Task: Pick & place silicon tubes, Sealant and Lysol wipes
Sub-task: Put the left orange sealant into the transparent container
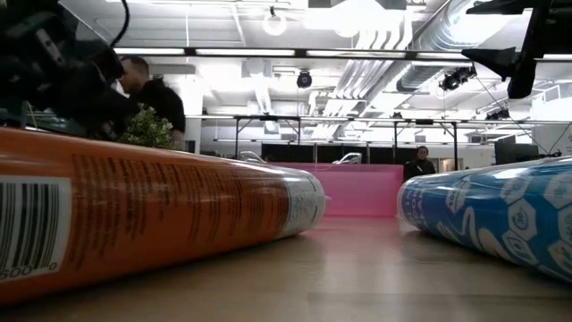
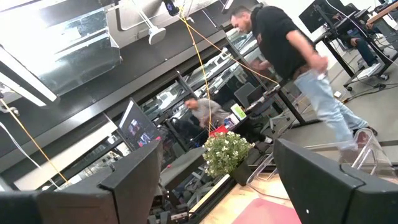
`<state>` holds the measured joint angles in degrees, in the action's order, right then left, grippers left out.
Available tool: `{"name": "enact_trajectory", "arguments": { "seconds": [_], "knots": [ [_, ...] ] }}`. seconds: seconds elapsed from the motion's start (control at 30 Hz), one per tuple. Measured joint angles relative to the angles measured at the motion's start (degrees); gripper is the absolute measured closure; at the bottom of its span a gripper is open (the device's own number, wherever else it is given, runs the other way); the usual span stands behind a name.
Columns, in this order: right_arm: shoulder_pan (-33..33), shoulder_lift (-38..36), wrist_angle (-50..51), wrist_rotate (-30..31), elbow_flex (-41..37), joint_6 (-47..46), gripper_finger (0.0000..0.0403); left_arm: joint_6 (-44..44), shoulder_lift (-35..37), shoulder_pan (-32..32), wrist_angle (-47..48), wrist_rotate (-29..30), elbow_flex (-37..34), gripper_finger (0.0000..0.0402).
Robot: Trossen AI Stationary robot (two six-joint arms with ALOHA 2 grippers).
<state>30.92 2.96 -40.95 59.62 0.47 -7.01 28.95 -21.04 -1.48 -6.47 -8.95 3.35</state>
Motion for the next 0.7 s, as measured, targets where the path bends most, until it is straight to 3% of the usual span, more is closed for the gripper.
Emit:
{"name": "enact_trajectory", "arguments": {
  "seconds": [0.23,0.43,0.57,0.7],
  "knots": [
    [-0.02,0.01,0.0,0.01,-0.02,0.0,0.01,-1.37,0.04,-0.02,0.88,7.9,4.97,0.0311],
    [-0.01,0.0,0.02,0.02,-0.02,0.0,0.01,-1.35,-0.28,-0.02,2.73,8.43,7.43,0.0228],
    [0.0,0.0,0.0,0.02,0.0,0.0,0.01,4.27,-0.24,0.0,10.28,7.99,9.99,0.0217],
    [0.0,0.01,0.02,0.02,0.0,0.0,0.01,4.05,-0.26,0.0,15.6,5.77,12.87,0.0233]
  ]
}}
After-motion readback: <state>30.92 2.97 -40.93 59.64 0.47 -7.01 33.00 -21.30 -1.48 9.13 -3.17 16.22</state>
